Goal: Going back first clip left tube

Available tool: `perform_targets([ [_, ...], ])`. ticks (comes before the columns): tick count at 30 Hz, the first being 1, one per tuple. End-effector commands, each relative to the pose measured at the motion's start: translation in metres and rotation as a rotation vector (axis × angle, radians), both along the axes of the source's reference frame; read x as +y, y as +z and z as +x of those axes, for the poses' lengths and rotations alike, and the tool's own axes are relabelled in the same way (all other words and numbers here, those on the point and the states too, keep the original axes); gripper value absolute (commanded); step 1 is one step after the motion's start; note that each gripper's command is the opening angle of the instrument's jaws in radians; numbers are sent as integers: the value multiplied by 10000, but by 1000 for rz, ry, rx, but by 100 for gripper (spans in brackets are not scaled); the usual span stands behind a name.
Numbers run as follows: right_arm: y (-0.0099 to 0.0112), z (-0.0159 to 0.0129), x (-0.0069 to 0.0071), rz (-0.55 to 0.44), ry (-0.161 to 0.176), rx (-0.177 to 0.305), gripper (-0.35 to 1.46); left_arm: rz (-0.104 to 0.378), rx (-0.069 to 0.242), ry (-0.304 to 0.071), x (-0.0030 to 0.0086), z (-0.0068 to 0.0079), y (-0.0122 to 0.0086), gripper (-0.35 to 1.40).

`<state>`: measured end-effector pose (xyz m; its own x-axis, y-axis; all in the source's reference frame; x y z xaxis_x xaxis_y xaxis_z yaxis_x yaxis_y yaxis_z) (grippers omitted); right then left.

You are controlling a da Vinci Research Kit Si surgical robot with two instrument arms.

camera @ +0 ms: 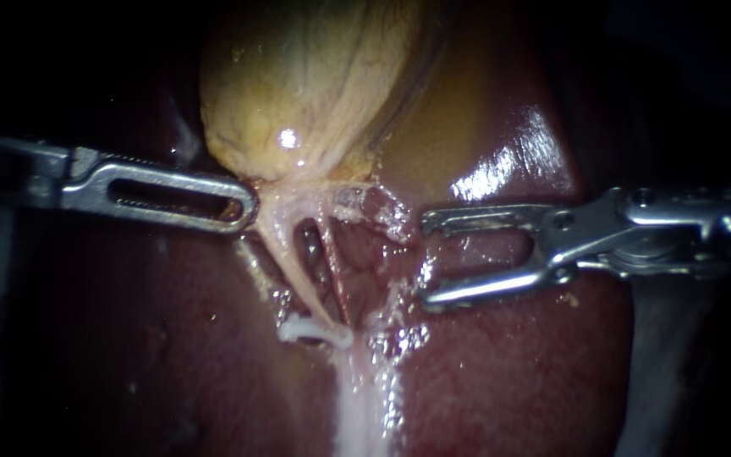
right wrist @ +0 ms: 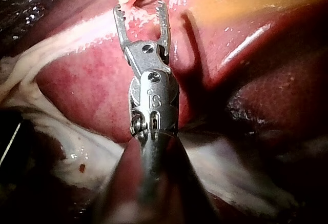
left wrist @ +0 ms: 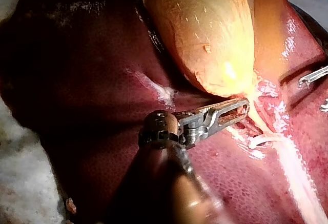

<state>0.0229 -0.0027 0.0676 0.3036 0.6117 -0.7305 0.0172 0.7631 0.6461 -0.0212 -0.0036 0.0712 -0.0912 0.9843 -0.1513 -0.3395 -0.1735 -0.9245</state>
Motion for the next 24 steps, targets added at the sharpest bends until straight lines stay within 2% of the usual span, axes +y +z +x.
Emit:
perform_targets([
  [1, 0, -1, 0, -3, -2, 1, 50, -1, 1, 0, 0, -1, 1, -35],
  [9, -1, -4, -2, -2, -6, 4, 50, -7, 5, -4, -1, -11, 16, -35],
  [19, -1, -5, -2, -1, -9, 6, 50, -18, 13, 0, -2, -40, 54, -35],
  [24, -2, -5, -2, -1, -9, 6, 50, -18, 15, 9, -4, -49, 63, -35],
])
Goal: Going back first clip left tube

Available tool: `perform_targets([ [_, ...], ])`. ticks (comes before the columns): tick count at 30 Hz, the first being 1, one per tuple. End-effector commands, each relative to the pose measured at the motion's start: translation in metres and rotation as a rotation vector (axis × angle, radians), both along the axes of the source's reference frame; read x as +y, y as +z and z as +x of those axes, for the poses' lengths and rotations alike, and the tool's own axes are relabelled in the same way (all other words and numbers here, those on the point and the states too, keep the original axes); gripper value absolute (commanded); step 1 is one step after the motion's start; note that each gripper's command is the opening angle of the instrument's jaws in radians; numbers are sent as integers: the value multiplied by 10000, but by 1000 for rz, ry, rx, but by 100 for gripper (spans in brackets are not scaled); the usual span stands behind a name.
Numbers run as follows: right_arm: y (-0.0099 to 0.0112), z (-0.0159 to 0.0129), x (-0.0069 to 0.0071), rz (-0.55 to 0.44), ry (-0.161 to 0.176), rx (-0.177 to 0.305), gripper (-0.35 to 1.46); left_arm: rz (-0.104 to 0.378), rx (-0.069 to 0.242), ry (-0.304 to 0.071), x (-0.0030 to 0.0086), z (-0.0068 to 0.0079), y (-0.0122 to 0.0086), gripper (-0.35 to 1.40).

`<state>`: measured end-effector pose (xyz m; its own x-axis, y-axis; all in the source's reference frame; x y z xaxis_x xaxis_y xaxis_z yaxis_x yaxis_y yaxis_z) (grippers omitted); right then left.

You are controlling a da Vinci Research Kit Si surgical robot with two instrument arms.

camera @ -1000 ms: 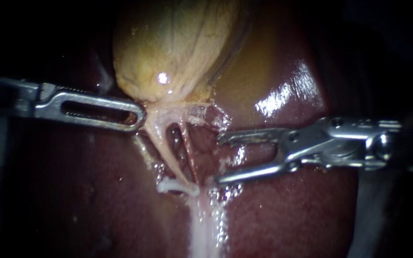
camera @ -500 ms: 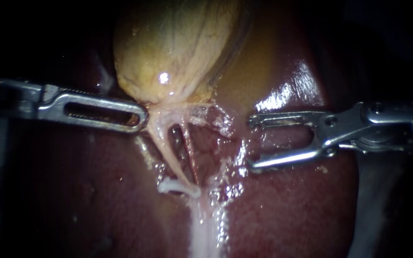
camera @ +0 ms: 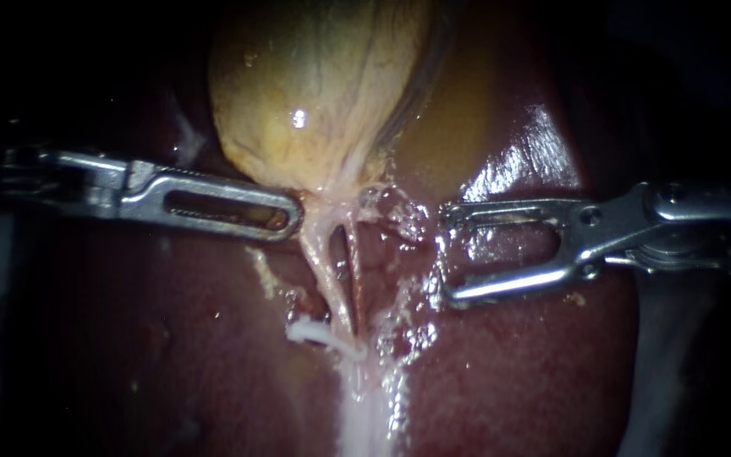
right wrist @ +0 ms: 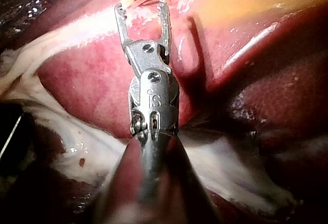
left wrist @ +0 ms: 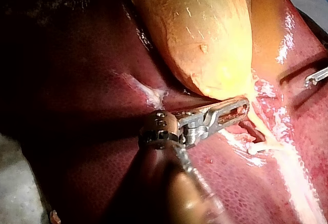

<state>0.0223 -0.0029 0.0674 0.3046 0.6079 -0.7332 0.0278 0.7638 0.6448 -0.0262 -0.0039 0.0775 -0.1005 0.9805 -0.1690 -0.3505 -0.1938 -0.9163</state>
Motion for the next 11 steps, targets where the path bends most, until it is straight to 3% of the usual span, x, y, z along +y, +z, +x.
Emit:
perform_targets([
  [1, 0, 0, 0, 0, 0, 0, 50, 1, 1, 4, -2, -1, 1, -35],
  [11, 0, 1, 0, 1, -2, 1, 50, 1, 0, 4, -2, 0, 2, -35],
])
